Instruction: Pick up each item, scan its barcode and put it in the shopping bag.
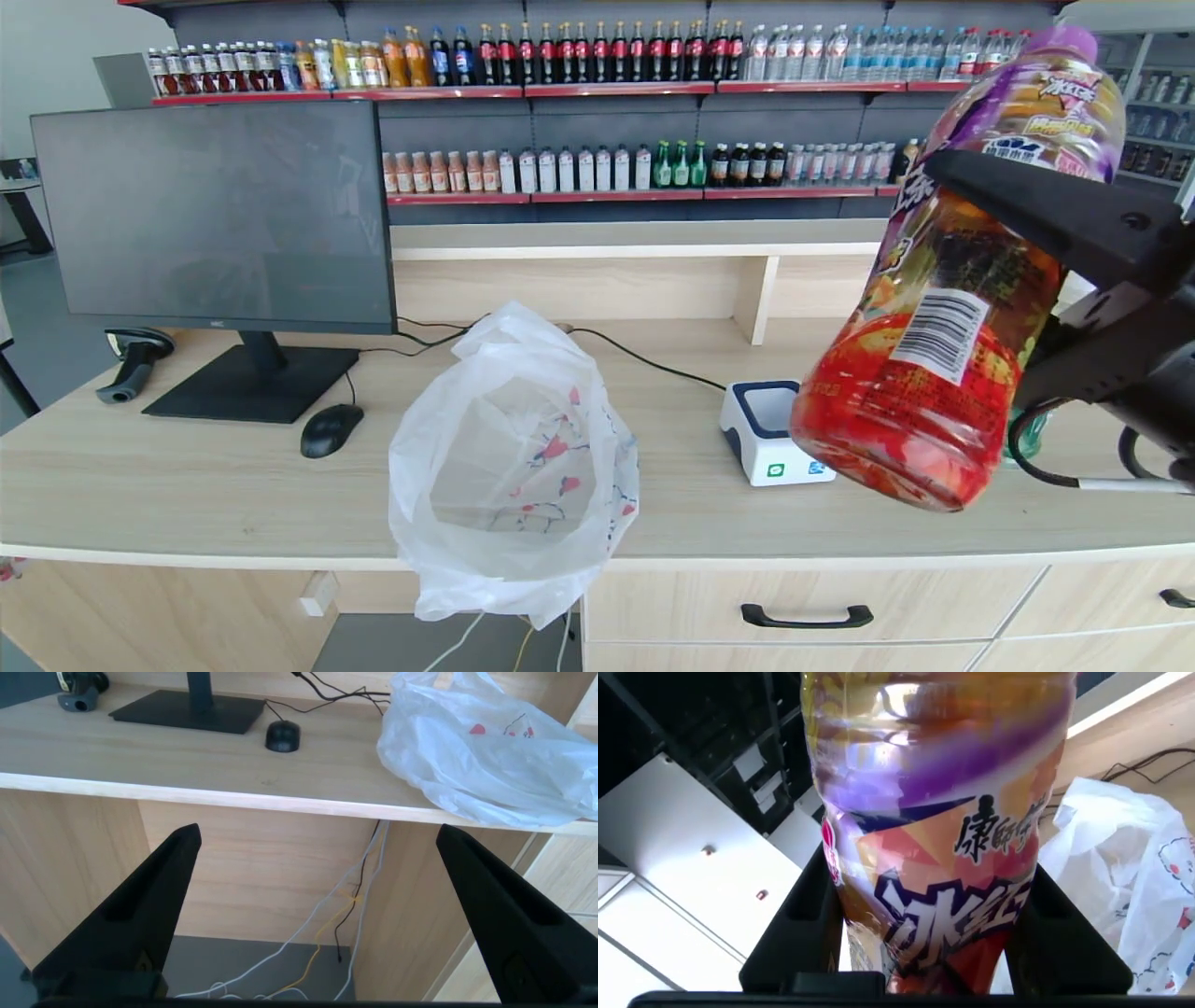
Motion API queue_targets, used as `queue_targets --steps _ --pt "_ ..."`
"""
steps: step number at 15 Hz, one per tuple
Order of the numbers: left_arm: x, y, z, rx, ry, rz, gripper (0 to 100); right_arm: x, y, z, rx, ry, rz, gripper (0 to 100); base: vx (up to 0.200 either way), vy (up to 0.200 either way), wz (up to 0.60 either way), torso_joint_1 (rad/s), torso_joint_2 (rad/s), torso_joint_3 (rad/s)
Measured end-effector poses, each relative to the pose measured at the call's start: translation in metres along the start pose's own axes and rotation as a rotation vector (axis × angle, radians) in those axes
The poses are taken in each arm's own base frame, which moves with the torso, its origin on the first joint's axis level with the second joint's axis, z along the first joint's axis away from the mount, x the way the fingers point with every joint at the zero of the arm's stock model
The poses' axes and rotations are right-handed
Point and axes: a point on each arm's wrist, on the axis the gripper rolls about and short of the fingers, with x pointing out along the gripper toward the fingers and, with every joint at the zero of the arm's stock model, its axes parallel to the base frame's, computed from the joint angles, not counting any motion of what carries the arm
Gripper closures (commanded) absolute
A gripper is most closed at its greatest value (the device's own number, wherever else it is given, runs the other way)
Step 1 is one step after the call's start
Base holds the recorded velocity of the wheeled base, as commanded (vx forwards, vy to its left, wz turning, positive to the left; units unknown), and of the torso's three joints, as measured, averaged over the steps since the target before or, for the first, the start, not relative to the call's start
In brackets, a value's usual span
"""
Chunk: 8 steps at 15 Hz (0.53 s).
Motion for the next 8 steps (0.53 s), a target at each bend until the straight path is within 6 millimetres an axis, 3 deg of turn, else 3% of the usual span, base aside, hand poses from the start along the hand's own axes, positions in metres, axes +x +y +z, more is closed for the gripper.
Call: queue_targets --steps 8 --pt "0.0000 0.0000 0.0000 0.000 0.000 0.001 0 -0.0001 -0.0033 -0.0103 0.009 0.028 0.028 100 0.000 0.000 0.00 0.000 0.00 0.000"
